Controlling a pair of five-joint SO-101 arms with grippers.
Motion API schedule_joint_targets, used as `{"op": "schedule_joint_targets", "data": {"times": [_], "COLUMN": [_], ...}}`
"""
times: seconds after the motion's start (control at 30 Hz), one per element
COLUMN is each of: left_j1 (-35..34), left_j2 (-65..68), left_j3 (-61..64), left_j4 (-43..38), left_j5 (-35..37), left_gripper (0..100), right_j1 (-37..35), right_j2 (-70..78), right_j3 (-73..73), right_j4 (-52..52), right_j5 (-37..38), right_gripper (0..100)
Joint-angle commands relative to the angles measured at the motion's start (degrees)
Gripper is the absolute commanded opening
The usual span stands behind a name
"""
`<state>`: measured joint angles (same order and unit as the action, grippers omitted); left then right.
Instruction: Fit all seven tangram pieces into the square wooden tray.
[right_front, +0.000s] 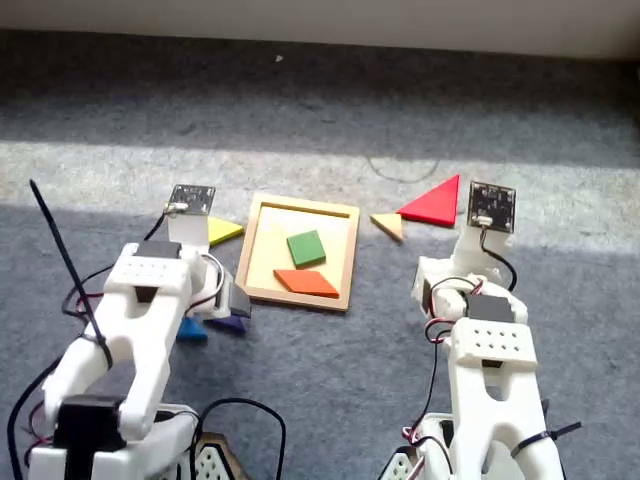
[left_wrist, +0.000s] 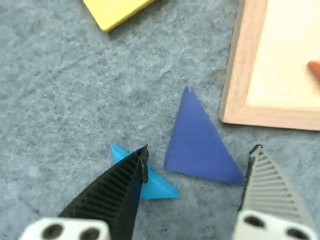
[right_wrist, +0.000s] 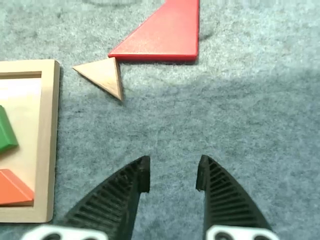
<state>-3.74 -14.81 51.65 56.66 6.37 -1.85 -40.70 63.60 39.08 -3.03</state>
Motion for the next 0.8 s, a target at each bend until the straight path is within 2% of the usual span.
{"op": "schedule_joint_targets", "data": {"times": [0.0,0.23,0.47,0.57,0.77], "left_j1": [-0.2,4.5,4.7,5.1,5.1], "left_j2": [4.7,7.8,7.7,7.4,-3.8], "left_j3": [-6.1,-7.7,-7.5,-7.9,-5.1], "left_j4": [2.8,3.0,3.1,5.1,5.5], "left_j5": [0.5,0.4,0.4,-3.5,-5.4], "left_gripper": [30,20,20,19,14], "right_j1": [0.7,0.7,0.7,0.7,0.7], "right_j2": [-1.5,-1.5,-1.5,-1.5,-1.5], "right_j3": [-0.3,-0.3,-0.3,-0.3,-0.3], "right_j4": [-1.1,-1.1,-1.1,-1.1,-1.1], "right_j5": [-0.1,-0.1,-0.1,-0.1,-0.1], "right_gripper": [15.2,15.2,15.2,15.2,15.2]}}
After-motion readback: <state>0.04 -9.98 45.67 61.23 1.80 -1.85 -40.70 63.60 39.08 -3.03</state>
